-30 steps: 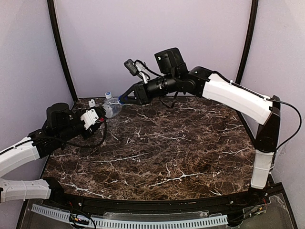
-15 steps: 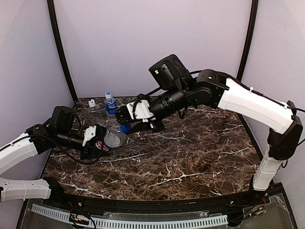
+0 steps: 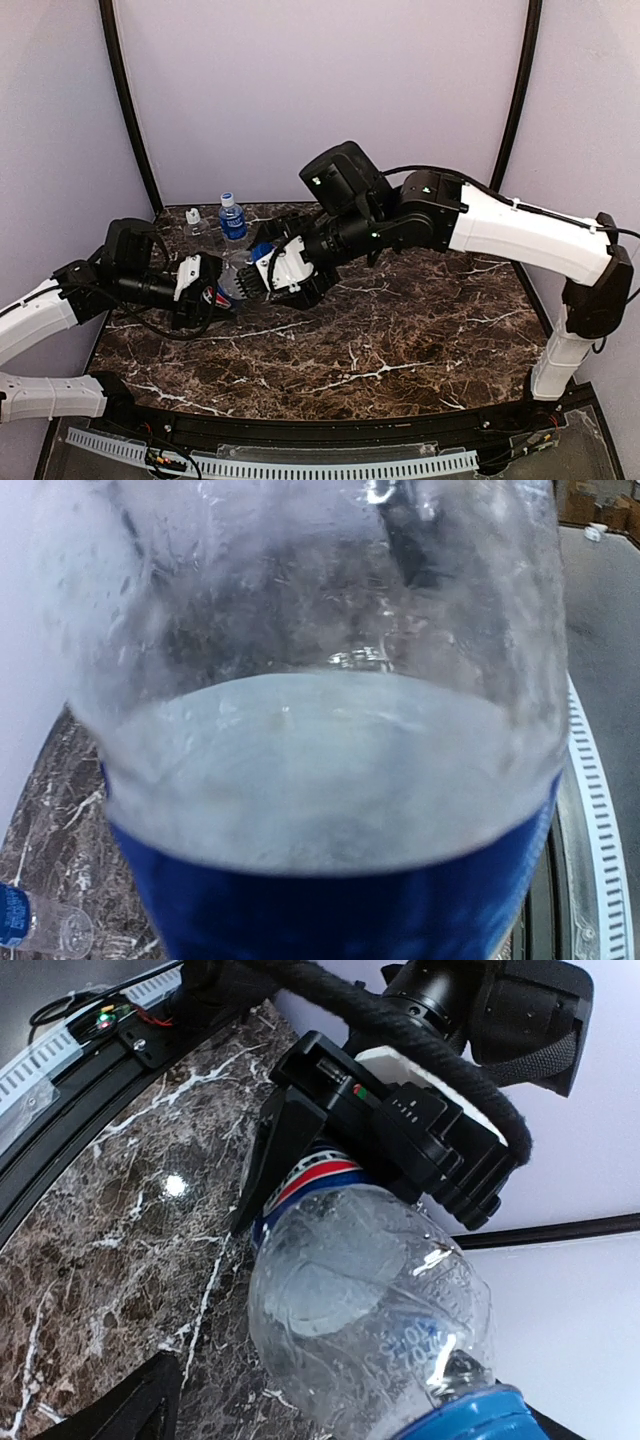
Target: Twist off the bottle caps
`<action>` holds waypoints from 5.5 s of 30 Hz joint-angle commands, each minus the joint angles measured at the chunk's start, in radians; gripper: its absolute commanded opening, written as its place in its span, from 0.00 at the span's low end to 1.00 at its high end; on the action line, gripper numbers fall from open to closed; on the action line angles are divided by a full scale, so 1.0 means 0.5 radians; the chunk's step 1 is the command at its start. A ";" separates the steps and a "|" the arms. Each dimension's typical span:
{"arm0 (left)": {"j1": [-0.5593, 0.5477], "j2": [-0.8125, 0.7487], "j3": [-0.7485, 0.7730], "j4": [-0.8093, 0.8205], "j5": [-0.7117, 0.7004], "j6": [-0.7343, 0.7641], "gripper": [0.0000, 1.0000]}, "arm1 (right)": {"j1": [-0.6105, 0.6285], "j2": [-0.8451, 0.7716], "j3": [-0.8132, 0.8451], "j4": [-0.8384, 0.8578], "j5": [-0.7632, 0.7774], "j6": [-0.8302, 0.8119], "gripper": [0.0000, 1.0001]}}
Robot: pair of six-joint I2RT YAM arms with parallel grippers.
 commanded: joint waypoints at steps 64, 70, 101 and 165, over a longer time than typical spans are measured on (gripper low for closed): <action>-0.006 0.052 -0.033 0.017 0.236 -0.012 0.26 | -0.113 0.043 0.103 -0.274 -0.722 0.427 0.00; -0.007 0.068 0.006 -0.024 0.363 -0.066 0.25 | -0.018 0.086 0.133 -0.356 -0.329 -0.084 0.00; -0.007 0.042 -0.372 1.148 -1.362 -0.141 0.25 | -0.443 -0.167 -0.053 0.824 -0.212 2.736 0.85; -0.017 0.037 -0.144 0.144 0.180 -0.011 0.24 | 0.060 -0.027 -0.070 0.175 0.167 -0.129 0.60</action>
